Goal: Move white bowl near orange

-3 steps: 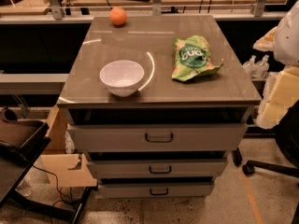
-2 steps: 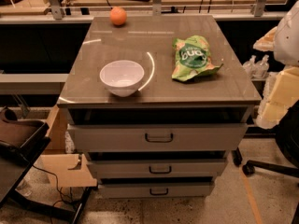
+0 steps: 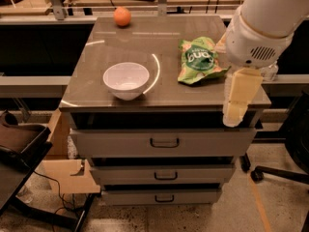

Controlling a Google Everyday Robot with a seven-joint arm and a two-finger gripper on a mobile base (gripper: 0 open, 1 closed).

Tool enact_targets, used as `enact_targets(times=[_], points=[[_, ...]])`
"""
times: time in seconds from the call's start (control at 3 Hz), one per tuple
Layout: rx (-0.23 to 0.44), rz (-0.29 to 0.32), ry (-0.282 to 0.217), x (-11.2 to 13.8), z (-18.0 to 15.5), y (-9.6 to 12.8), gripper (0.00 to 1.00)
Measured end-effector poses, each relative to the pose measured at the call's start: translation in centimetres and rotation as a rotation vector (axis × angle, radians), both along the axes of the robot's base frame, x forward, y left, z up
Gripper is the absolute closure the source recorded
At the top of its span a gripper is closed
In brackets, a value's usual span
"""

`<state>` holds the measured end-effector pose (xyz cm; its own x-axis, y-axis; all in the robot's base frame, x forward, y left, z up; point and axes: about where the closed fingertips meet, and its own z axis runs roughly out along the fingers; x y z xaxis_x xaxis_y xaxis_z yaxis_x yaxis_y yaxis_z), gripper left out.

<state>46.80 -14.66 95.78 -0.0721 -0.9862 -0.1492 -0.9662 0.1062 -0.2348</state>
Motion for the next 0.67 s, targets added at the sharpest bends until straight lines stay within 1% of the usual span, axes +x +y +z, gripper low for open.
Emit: enact_targets(times=[0.33,0.67], points=[[-0.084,0.062,-0.003,0.7,-1.0,3.2,0.00],[-0.207,0.160,-0.029,2.8,-3.0,9.7,0.00]])
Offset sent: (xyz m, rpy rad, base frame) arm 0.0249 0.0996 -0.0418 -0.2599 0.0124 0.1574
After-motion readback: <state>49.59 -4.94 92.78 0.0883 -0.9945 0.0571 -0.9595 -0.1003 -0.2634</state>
